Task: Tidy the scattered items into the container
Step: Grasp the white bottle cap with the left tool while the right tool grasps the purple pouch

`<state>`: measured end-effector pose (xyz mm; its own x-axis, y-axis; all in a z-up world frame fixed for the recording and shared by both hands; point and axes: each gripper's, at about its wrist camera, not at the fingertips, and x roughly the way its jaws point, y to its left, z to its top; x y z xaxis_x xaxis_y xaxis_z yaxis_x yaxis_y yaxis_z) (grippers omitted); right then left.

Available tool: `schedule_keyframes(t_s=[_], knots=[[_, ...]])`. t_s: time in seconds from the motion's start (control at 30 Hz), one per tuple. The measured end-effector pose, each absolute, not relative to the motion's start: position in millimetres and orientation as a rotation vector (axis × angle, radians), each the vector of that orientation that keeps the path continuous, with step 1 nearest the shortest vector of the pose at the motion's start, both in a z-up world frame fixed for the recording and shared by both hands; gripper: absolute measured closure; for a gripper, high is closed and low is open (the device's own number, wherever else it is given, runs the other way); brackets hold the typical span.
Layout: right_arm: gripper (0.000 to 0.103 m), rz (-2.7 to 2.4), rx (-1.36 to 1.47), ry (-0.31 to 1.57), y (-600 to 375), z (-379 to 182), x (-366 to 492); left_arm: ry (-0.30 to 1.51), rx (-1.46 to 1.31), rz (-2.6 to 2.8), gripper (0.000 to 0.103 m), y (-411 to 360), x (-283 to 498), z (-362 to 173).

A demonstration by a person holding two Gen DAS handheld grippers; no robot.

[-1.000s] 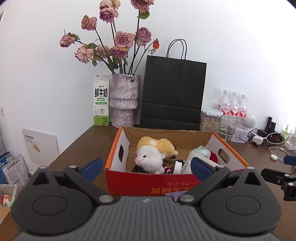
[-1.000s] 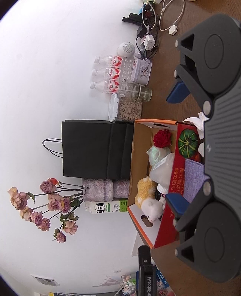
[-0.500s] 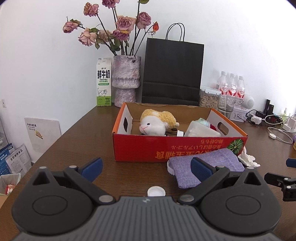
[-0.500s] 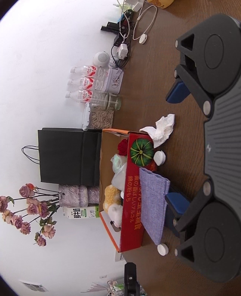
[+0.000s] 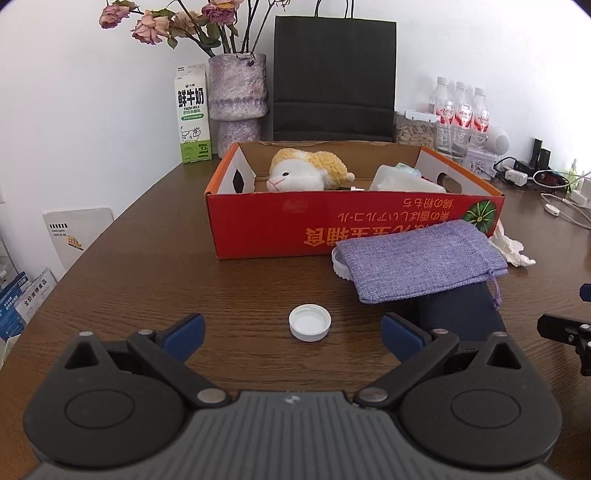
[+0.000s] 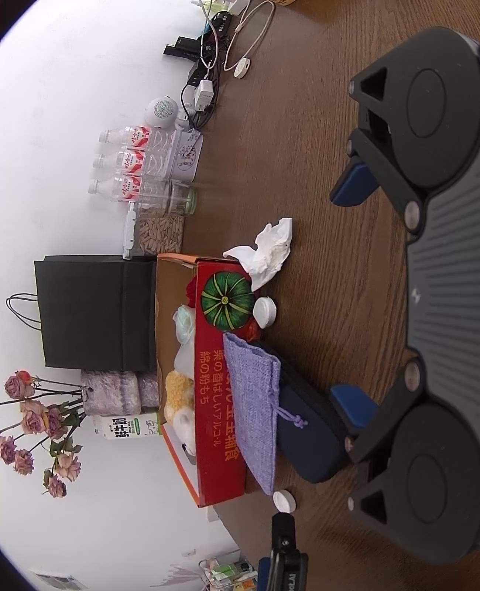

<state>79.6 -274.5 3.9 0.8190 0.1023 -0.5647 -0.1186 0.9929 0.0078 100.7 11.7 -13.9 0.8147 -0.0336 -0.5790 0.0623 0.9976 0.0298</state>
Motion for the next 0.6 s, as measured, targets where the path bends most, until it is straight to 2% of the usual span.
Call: schedule_keyframes(t_s=[0.1, 0.23, 0.37, 0.4, 0.43, 0.47, 0.5, 0.6], knots=[[0.0, 0.115, -0.027, 0.615, -275, 1, 82, 0.637, 0.074, -0.038, 0.001, 10, 110, -21], [0.0, 0.115, -0.023, 0.63, -274, -3, 85, 0.654, 0.103, -0.054, 0.02, 8, 119, -26], [0.0, 0.118, -0.023, 0.639, -274, -4, 87, 0.654, 0.101, -0.074, 0.027, 8, 127, -27], [0.0, 0.117, -0.024, 0.641, -273, -5, 87, 0.656, 0.098, -0.083, 0.034, 8, 128, -27], [0.0, 0.118, -0.024, 0.642, -273, -5, 88, 0.66, 0.095, -0.092, 0.05, 7, 129, -28], [0.0, 0.119, -0.024, 0.643, -273, -5, 88, 0.664, 0.088, -0.103, 0.059, 7, 130, -29], [0.0, 0.119, -0.023, 0.644, -273, -5, 88, 0.669, 0.078, -0.122, 0.073, 8, 130, -30], [0.0, 0.119, -0.021, 0.642, -273, -5, 88, 0.653, 0.082, -0.141, 0.074, 6, 127, -29]])
